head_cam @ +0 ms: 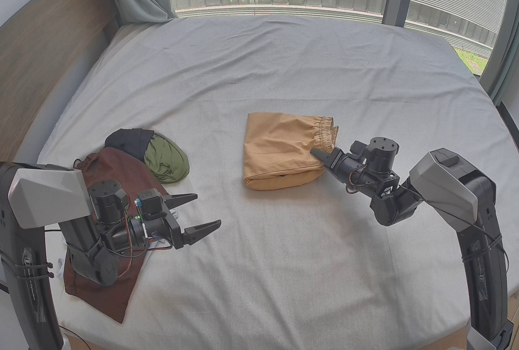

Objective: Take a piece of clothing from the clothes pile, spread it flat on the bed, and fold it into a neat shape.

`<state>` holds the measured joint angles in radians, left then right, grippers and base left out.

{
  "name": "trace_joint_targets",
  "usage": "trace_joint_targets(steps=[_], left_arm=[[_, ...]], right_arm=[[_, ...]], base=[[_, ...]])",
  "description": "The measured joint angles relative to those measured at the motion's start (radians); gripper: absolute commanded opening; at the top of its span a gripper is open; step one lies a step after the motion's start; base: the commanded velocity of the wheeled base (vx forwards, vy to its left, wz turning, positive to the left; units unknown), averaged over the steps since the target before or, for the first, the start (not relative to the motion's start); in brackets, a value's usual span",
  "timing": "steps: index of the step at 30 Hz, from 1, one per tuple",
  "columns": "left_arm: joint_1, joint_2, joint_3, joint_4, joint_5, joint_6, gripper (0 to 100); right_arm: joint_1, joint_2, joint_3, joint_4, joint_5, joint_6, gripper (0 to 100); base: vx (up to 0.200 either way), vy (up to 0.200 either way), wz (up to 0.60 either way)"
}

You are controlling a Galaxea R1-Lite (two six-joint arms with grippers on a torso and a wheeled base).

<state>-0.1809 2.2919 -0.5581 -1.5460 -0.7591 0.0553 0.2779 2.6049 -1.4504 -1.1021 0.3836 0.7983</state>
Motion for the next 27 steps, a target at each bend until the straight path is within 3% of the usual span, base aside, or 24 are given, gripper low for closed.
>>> trace_joint_targets(steps=[9,10,17,27], left_arm=[[0.0,0.0,0.0,0.0,0.0,0.0,100],[0.0,0.0,0.0,0.0,0.0,0.0,100],[0.001,-0.001,-0.002,0.0,0.0,0.0,100],[0.004,-0.003,-0.008,0.0,0.0,-0.002,100]], right_arm=[[-0.002,0.011,0.014,-0.009,-0.004,0.0,0],[-0.002,0.013,0.014,-0.012,-0.003,0.0,100],[-0.002,0.013,0.034,-0.02,-0.003,-0.003,100],[0.002,-0.041,0.202,-0.058,-0.003,-0.028,100]], base=[[0.0,0.0,0.0],[0.0,0.0,0.0],[0.0,0.0,0.0],[0.0,0.0,0.0]])
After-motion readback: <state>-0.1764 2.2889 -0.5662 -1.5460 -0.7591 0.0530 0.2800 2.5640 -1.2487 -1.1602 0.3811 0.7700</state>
